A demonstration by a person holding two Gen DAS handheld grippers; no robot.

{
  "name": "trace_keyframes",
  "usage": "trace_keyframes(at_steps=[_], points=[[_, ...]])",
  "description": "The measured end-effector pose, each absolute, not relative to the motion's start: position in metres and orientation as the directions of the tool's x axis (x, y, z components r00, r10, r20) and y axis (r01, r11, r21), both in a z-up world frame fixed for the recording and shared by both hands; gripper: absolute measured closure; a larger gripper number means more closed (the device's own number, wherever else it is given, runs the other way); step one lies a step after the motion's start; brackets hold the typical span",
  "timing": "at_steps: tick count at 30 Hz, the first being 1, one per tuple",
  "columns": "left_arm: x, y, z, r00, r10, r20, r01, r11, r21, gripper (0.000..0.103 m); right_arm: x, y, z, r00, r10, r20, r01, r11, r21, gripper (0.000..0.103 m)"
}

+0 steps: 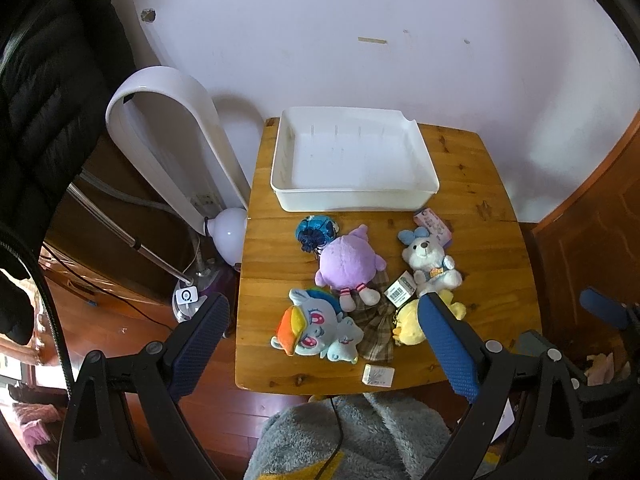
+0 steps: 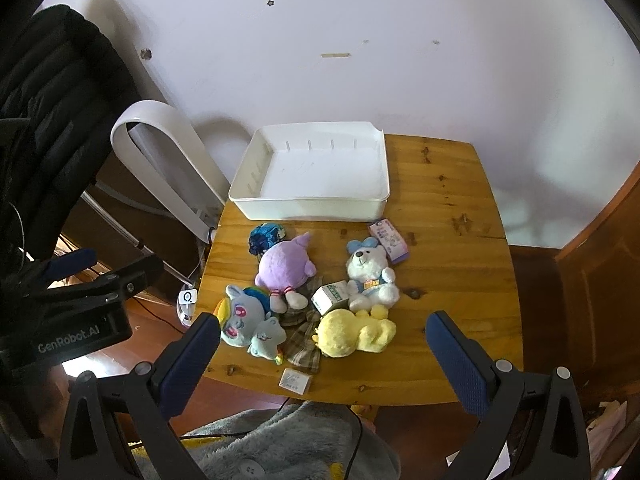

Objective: Organize objects

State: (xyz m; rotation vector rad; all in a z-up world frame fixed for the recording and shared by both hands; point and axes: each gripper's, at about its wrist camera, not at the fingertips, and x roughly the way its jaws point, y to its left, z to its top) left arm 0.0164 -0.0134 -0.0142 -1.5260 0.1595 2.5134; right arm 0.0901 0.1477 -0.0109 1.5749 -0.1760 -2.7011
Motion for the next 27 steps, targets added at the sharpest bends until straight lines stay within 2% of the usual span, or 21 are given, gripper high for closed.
trace_keyframes(at_steps=[17, 21, 22, 27], points=[[0.031, -0.031, -0.016, -0.451, 0.156, -0.879, -0.295, -0.955, -0.018, 0.007, 0.11, 0.13, -0.027, -0.497, -0.078, -0.864, -0.046, -0.992, 0.116, 0.0], [0.026, -0.036, -0.028, -0.438, 0.174, -0.882, -0.321, -0.947, -0.028, 0.007, 0.11, 0.128, -0.049, -0.484, -0.094, -0.87, -0.01, -0.994, 0.113, 0.0], [0.024, -0.037, -0.032, -0.422, 0.205, -0.883, -0.393, -0.919, -0.026, 0.007, 0.109, 0.127, -0.059, -0.476, -0.104, -0.873, 0.004, -0.993, 0.116, 0.0], [0.006, -0.047, -0.069, -0.351, 0.214, -0.911, -0.398, -0.915, -0.062, 0.007, 0.109, 0.122, -0.103, -0.433, -0.149, -0.889, 0.062, -0.989, 0.135, 0.004]])
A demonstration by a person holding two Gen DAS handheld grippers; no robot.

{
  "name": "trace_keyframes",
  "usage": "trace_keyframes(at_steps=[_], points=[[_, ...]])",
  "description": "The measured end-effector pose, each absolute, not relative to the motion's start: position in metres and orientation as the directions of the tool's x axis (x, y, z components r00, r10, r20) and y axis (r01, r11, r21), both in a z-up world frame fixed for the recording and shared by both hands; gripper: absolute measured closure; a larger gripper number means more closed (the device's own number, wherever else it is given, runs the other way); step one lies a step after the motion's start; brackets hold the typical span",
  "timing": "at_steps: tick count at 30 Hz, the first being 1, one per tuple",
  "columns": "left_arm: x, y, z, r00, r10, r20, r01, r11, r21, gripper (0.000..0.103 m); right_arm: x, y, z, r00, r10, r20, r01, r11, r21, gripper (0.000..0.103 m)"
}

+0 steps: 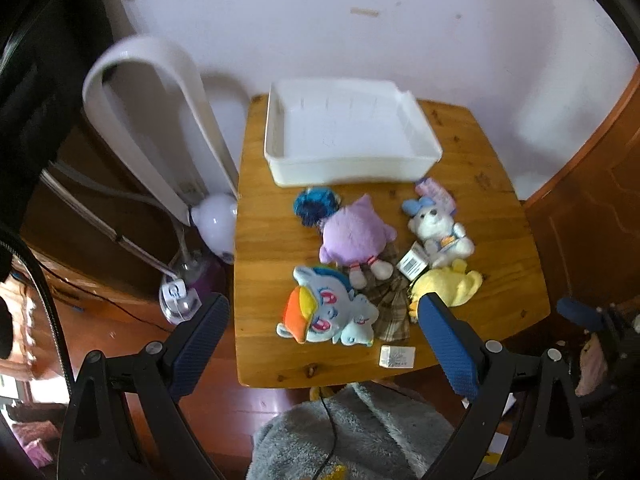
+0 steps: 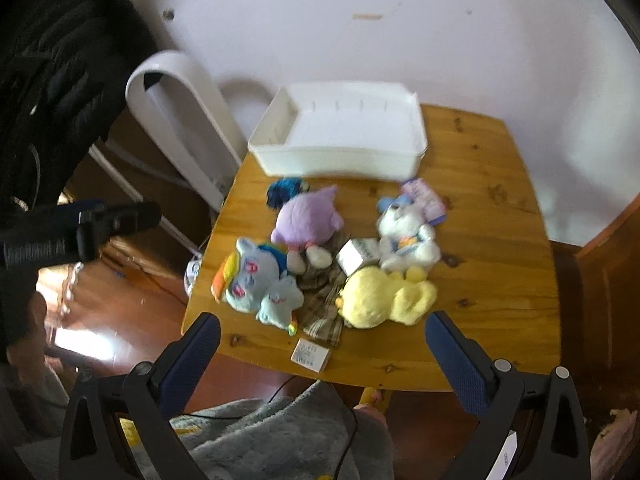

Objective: Organize objects
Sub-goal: 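Reach the left tool to the grey rainbow pony while the right tool grasps a white box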

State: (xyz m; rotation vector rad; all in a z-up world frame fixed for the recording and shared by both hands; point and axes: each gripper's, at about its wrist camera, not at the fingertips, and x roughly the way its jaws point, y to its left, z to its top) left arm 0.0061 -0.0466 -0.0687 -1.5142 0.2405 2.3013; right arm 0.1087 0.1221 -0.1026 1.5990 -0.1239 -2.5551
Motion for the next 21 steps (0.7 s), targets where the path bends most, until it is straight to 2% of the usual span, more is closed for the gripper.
trace_keyframes(at_steps=[6, 8, 9, 11, 16, 21], points=[[-0.007, -0.048, -0.123, -0.239, 0.216, -0.947, -0.411, -0.906, -0.103, 0.007, 0.116, 0.117, -0.15, -0.42, -0.212, -0.882, 0.157, -0.975, 0.16, 0.007], [-0.01, -0.047, -0.145, -0.19, 0.211, -0.959, -0.408, -0.905, -0.118, 0.007, 0.119, 0.113, -0.164, -0.419, -0.212, -0.883, 0.193, -0.971, 0.141, 0.011], [-0.01, -0.046, -0.155, -0.161, 0.22, -0.962, -0.407, -0.903, -0.138, 0.007, 0.121, 0.111, -0.172, -0.419, -0.219, -0.881, 0.22, -0.966, 0.135, 0.017], [-0.012, -0.047, -0.172, -0.11, 0.225, -0.968, -0.399, -0.902, -0.164, 0.007, 0.125, 0.107, -0.191, -0.412, -0.213, -0.886, 0.263, -0.959, 0.109, 0.019], [-0.019, -0.05, -0.212, 0.046, 0.288, -0.956, -0.315, -0.904, -0.288, 0.007, 0.13, 0.096, -0.226, -0.365, -0.237, -0.9, 0.354, -0.93, 0.101, 0.031], [-0.025, -0.057, -0.234, 0.145, 0.354, -0.924, -0.185, -0.908, -0.377, 0.007, 0.131, 0.08, -0.244, -0.363, -0.202, -0.909, 0.44, -0.898, 0.024, 0.031]])
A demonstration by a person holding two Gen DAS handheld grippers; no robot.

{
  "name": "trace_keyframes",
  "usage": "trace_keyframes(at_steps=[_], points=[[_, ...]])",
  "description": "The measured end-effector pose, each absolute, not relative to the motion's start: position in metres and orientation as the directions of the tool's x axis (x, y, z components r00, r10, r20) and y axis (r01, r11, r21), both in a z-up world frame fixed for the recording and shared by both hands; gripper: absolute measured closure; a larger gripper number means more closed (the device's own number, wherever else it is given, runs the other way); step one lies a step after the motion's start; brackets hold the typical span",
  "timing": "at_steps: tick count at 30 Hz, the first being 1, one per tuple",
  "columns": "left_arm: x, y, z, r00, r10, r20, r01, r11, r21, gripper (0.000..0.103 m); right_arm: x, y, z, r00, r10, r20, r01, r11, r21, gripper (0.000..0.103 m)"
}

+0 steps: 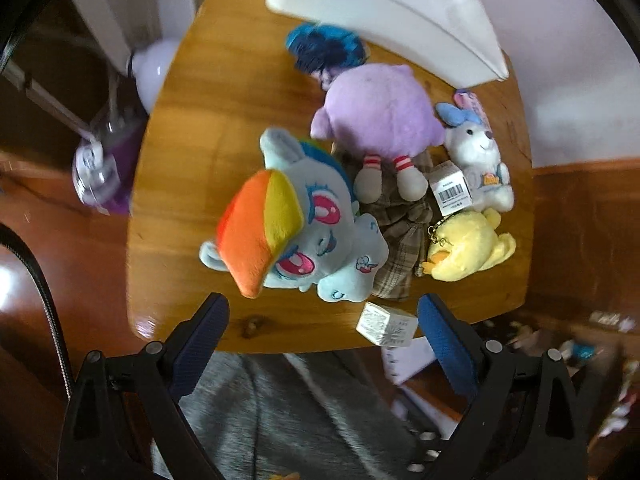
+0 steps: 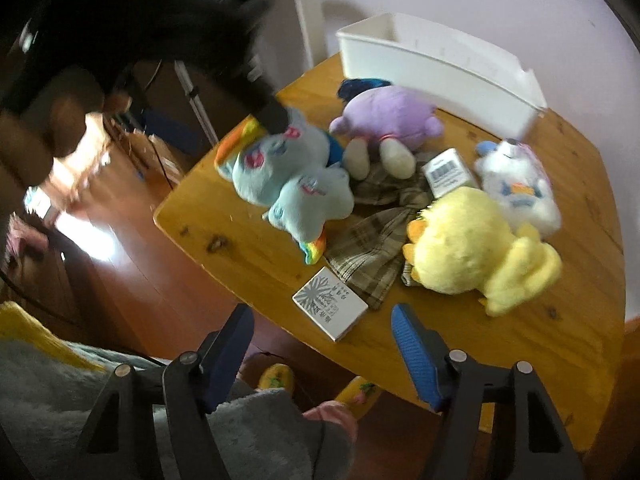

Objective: Organize objects
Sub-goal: 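Reach the left tool to the grey rainbow pony while the right tool grasps a white box, then lift the pony with the left tool and drop it into the white tray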

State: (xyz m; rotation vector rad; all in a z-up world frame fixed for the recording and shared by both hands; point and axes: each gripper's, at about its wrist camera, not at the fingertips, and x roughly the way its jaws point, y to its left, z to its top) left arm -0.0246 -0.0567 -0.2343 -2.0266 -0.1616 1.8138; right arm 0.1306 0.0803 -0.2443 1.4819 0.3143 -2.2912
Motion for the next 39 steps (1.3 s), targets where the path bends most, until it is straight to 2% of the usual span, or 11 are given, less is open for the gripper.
trace_keyframes(at_steps=[8, 11, 13, 16, 22, 28, 31, 33, 39], points=[[-0.025, -0.058, -0.264, 0.246, 0.46, -0.853, 0.025, -0.883, -0.469, 0.007, 0.126, 0.072, -0.267, -0.328, -0.168, -0.93, 0.543, -0.839, -0.04, 0.042], [-0.028, -0.051, -0.267, 0.231, 0.493, -0.838, 0.069, -0.868, -0.492, 0.007, 0.125, 0.072, -0.271, -0.315, -0.168, -0.934, 0.567, -0.822, -0.043, 0.049], [-0.033, -0.047, -0.267, 0.205, 0.499, -0.842, 0.084, -0.866, -0.493, 0.007, 0.121, 0.072, -0.274, -0.308, -0.167, -0.937, 0.578, -0.815, -0.045, 0.058], [-0.041, -0.046, -0.267, 0.163, 0.5, -0.851, 0.117, -0.866, -0.486, 0.006, 0.118, 0.074, -0.279, -0.291, -0.164, -0.943, 0.592, -0.805, -0.042, 0.066], [-0.05, -0.05, -0.271, 0.111, 0.456, -0.883, 0.185, -0.883, -0.432, 0.007, 0.111, 0.08, -0.279, -0.274, -0.174, -0.946, 0.606, -0.795, -0.029, 0.07], [-0.049, -0.052, -0.291, 0.141, 0.384, -0.912, 0.244, -0.907, -0.344, 0.007, 0.108, 0.09, -0.27, -0.263, -0.195, -0.945, 0.617, -0.787, -0.009, 0.07], [-0.047, -0.054, -0.306, 0.175, 0.379, -0.909, 0.273, -0.905, -0.325, 0.022, 0.106, 0.096, -0.264, -0.258, -0.204, -0.945, 0.622, -0.783, -0.001, 0.07], [-0.046, -0.055, -0.313, 0.195, 0.404, -0.894, 0.29, -0.894, -0.341, 0.036, 0.104, 0.101, -0.26, -0.252, -0.213, -0.944, 0.625, -0.781, 0.009, 0.07], [-0.051, -0.057, -0.306, 0.181, 0.324, -0.929, 0.18, -0.939, -0.293, 0.042, 0.094, 0.106, -0.246, -0.255, -0.223, -0.941, 0.635, -0.772, 0.011, 0.07]])
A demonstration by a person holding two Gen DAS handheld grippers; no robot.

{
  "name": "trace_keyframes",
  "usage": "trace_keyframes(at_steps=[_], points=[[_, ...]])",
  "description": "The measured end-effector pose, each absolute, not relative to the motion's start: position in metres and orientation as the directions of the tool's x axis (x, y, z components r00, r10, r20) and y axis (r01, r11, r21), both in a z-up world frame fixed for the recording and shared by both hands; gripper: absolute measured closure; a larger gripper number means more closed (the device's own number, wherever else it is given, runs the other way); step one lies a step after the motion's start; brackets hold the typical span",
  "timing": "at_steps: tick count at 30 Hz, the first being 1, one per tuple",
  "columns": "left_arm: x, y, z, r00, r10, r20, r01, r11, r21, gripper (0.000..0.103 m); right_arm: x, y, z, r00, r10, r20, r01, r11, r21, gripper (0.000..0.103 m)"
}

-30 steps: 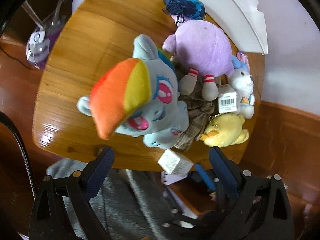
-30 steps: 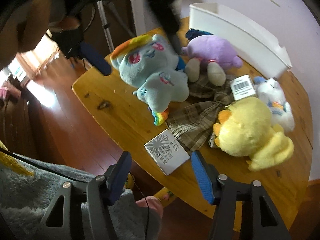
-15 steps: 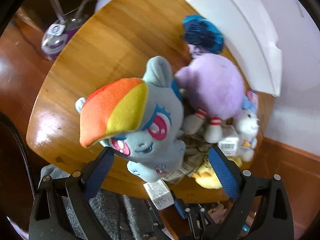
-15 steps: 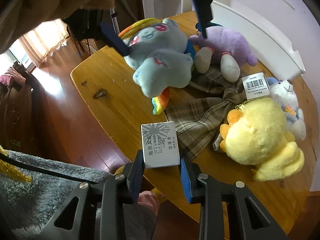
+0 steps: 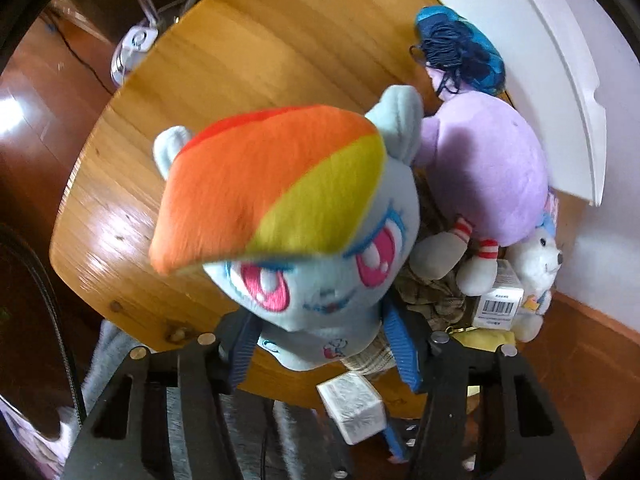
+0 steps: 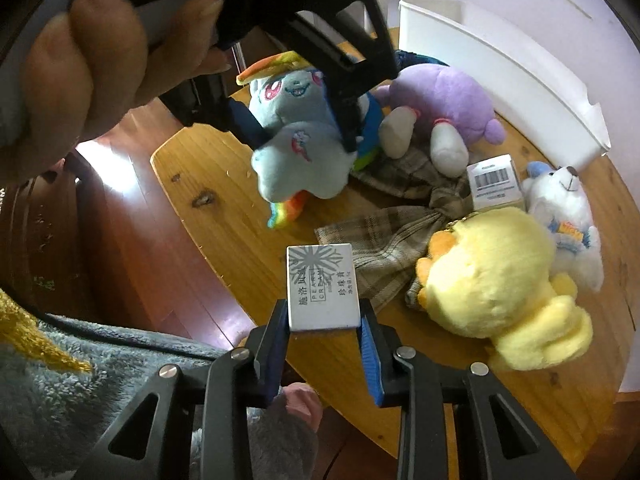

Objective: Organize objects
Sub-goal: 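Lift the pony with the left tool and drop it into the white tray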

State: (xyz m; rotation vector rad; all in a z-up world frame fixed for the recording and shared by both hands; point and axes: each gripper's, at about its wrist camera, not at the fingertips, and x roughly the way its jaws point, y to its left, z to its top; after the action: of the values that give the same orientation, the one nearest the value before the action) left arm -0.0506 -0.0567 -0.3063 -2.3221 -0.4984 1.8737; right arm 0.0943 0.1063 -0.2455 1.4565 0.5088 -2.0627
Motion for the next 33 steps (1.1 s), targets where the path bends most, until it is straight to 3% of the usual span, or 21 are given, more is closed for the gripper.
trace_keyframes(at_steps=[8, 17, 24, 29, 33], points=[[-0.053, -0.061, -0.255, 0.137, 0.264, -0.955, 0.014, -0.964, -0.265, 0.045, 0.073, 0.122, -0.187, -0.318, -0.287, -0.903, 0.62, -0.784, 0.031, 0.071], [-0.064, -0.016, -0.136, -0.111, 0.295, -0.949, -0.189, -0.944, -0.271, 0.045, 0.021, 0.142, -0.086, -0.499, -0.357, -0.79, 0.555, -0.832, 0.026, 0.071], [-0.095, 0.033, -0.071, -0.303, 0.28, -0.911, -0.316, -0.931, -0.181, 0.044, -0.046, 0.168, -0.022, -0.615, -0.307, -0.726, 0.427, -0.904, 0.02, 0.071], [-0.125, 0.06, -0.062, -0.35, 0.251, -0.903, -0.369, -0.923, -0.113, 0.044, -0.101, 0.183, -0.01, -0.615, -0.249, -0.748, 0.333, -0.942, 0.041, 0.071], [-0.144, 0.081, -0.062, -0.369, 0.214, -0.905, -0.371, -0.926, -0.068, 0.043, -0.149, 0.2, -0.037, -0.557, -0.243, -0.794, 0.251, -0.961, 0.118, 0.071]])
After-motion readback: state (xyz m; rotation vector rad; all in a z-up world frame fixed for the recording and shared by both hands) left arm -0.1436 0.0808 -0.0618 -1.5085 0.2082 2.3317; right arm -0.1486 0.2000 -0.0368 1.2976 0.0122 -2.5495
